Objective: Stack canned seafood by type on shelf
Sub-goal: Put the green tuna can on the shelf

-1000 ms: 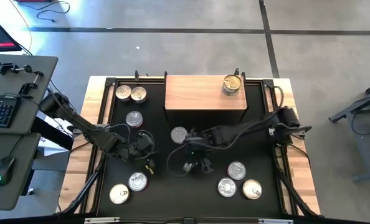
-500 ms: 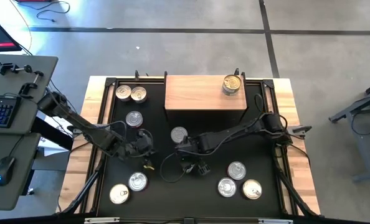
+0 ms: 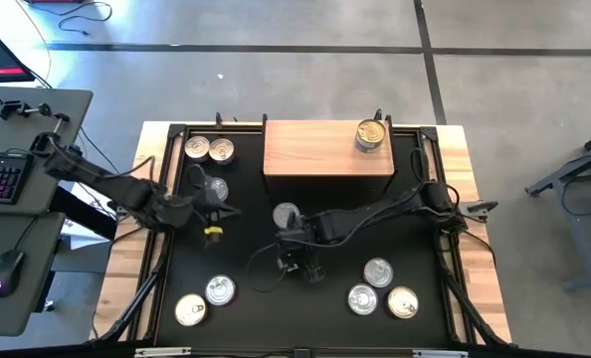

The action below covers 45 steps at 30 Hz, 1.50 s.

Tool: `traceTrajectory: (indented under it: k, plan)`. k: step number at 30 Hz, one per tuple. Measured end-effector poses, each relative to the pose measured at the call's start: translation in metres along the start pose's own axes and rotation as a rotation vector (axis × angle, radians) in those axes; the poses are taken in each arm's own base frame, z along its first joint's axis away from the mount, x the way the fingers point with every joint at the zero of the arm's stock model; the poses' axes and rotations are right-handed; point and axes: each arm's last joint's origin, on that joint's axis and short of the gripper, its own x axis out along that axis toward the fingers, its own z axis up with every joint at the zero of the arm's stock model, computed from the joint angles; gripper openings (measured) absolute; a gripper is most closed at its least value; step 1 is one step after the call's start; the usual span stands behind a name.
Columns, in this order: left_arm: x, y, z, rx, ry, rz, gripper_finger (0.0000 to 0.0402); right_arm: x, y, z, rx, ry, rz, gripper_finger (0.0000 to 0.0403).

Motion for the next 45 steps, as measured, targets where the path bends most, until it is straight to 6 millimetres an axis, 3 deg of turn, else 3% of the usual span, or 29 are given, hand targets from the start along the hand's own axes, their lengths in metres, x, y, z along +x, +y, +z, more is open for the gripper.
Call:
traceTrajectory:
  k: [5,10,16,21,25,31,34,39,45]
  plan:
    - [-0.005,0.011,0.004,0.029,-0.029,0.031,0.0000,-0.050,-0.007,0.017,0.100,-0.031,-0.168,0.0121]
    - [-0.002,0.019,0.008,-0.004,-0.043,0.077,0.0000,-0.093,-0.017,0.017,0.158,-0.014,-0.420,0.0121]
    - [0.002,0.025,0.011,-0.049,-0.051,0.115,0.0000,-0.127,-0.045,-0.006,0.259,0.104,-0.838,0.0121]
    - [0.003,0.028,0.013,-0.068,-0.066,0.131,0.0000,-0.153,-0.083,-0.045,0.453,0.101,-0.974,0.0121]
    - [0.004,0.029,0.013,-0.088,-0.068,0.135,0.0000,-0.162,-0.113,-0.062,0.578,0.027,-0.879,0.0121]
    - [0.004,0.029,0.013,-0.107,-0.067,0.127,0.0000,-0.192,-0.120,-0.068,0.573,-0.164,-0.560,0.0121]
    - [0.004,0.029,0.013,-0.112,-0.067,0.127,0.0000,-0.217,-0.123,-0.076,0.528,-0.274,-0.364,0.0121]
    - [0.003,0.029,0.013,-0.112,-0.069,0.138,0.0000,-0.240,-0.102,-0.079,0.415,-0.356,-0.356,0.0121]
    - [0.004,0.030,0.013,-0.062,-0.073,0.168,0.0000,-0.236,-0.055,-0.054,-0.059,-0.405,-0.358,0.0121]
